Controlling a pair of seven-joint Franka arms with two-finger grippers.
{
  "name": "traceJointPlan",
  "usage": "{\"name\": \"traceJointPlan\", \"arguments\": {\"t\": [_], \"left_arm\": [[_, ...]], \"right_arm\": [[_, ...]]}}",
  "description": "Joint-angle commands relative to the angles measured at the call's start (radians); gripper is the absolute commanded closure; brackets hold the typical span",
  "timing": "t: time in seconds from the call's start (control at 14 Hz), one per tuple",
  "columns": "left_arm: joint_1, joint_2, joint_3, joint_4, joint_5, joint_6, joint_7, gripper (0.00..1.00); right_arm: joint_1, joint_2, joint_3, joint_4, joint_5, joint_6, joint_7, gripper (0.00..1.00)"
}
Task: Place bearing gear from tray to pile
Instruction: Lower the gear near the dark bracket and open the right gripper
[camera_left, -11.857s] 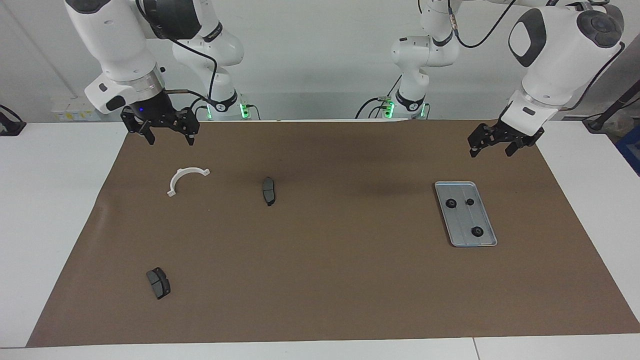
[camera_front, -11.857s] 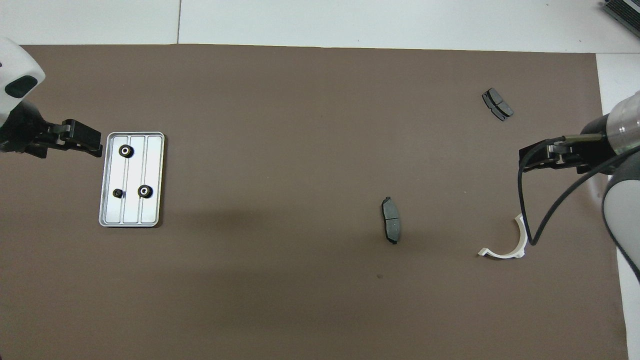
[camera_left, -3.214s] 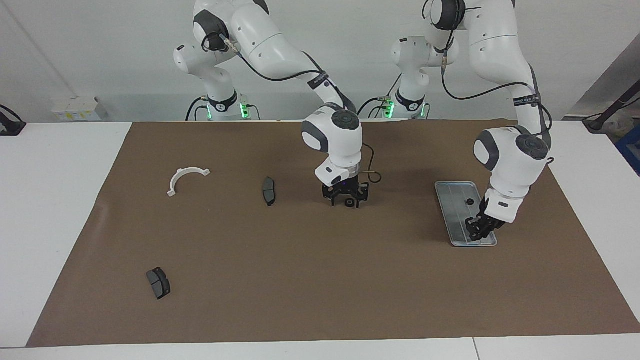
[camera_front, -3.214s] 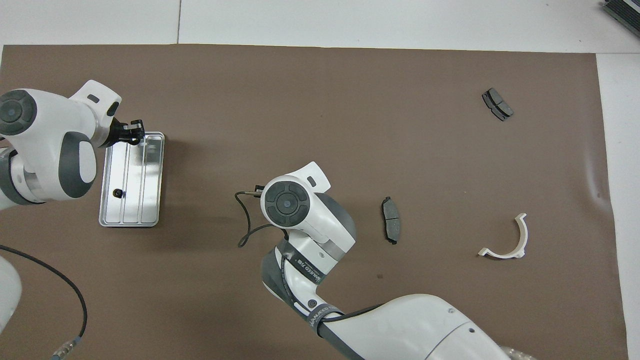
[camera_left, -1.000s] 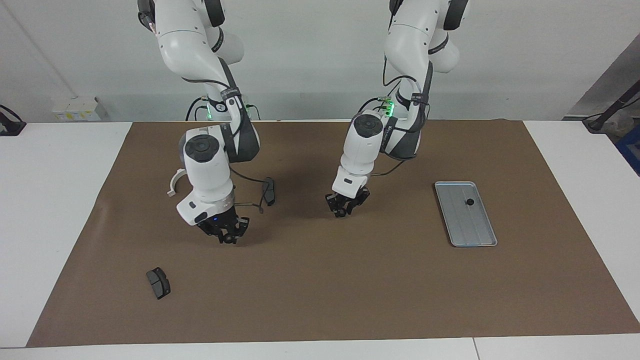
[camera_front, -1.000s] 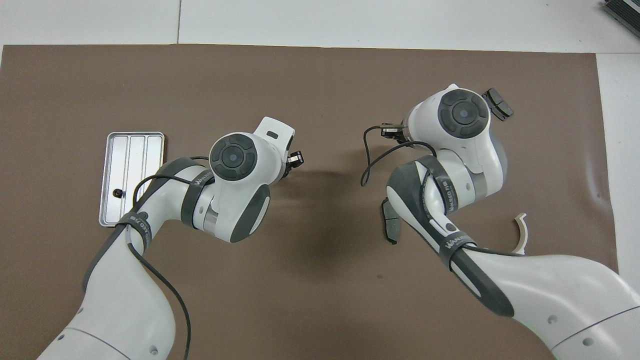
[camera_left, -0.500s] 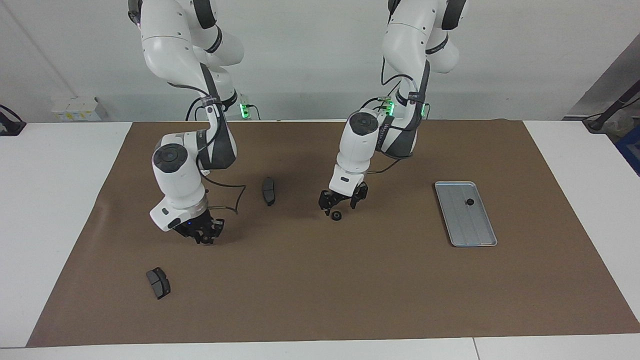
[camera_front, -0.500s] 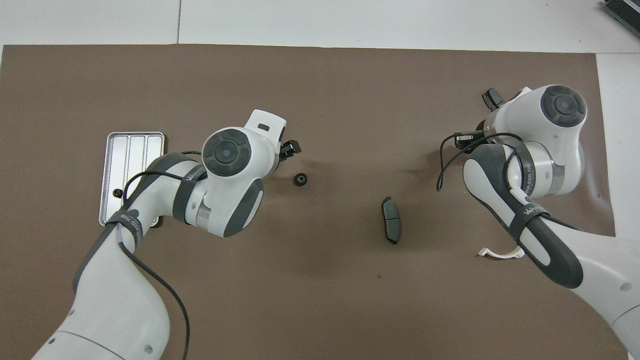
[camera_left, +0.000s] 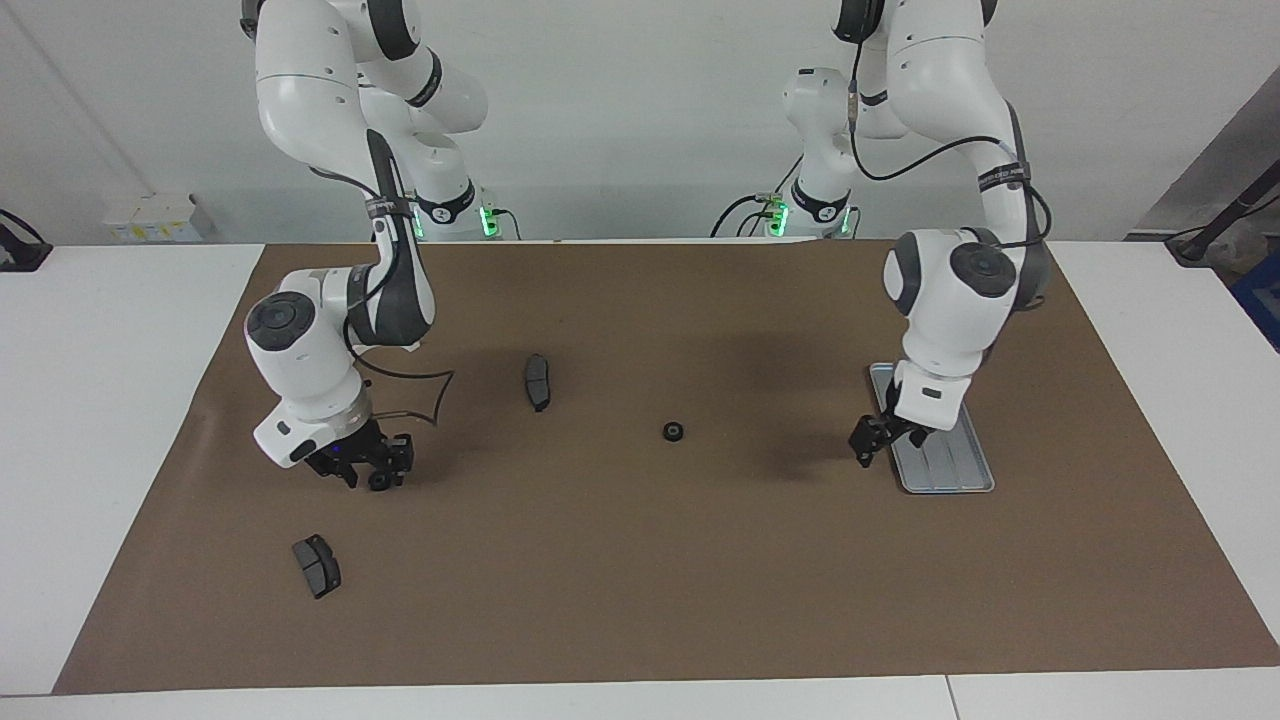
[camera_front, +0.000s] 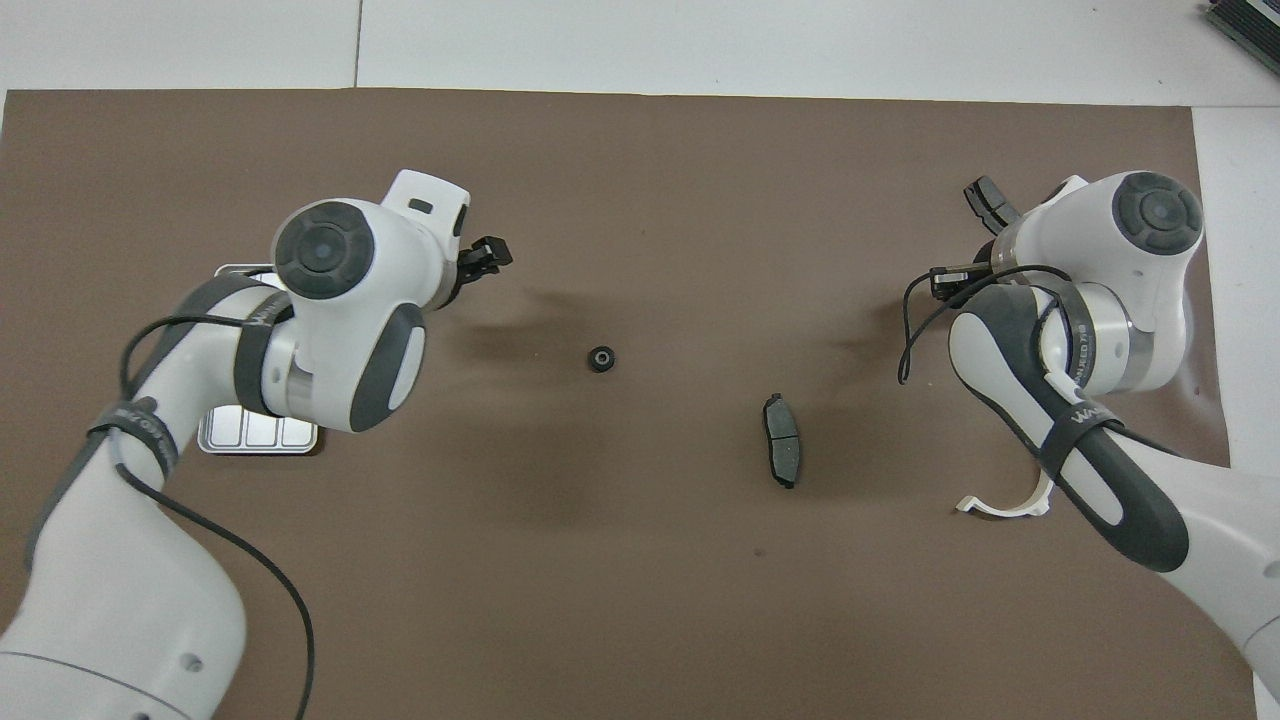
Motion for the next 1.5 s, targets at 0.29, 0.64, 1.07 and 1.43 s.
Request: {"name": "traceJointPlan", "arguments": {"t": [0.29, 0.64, 1.07, 1.43], "left_arm": [[0.156, -0.087, -0.008, -0.194, 0.009, 0.017, 0.378, 0.0], [0.163, -0.108, -0.008, -0.258, 0.009, 0.043, 0.374, 0.15], [0.163, -0.125, -0.008, -0.298, 0.009, 0.051, 0.371, 0.32], [0.163, -0.13, -0.008, -0.315, 0.009, 0.051, 0.375, 0.47]], "right_arm": [[0.17, -0.019, 0.014, 0.103, 0.02, -0.049, 0.243, 0.0], [0.309, 0.005, 0.014, 0.165, 0.02, -0.027, 0.473, 0.0], [0.475, 0.119, 0.014, 0.277, 0.0, -0.032, 0.759, 0.0], [0.576, 0.209, 0.01, 0.338, -0.031, -0.026, 0.903, 0.0]]}}
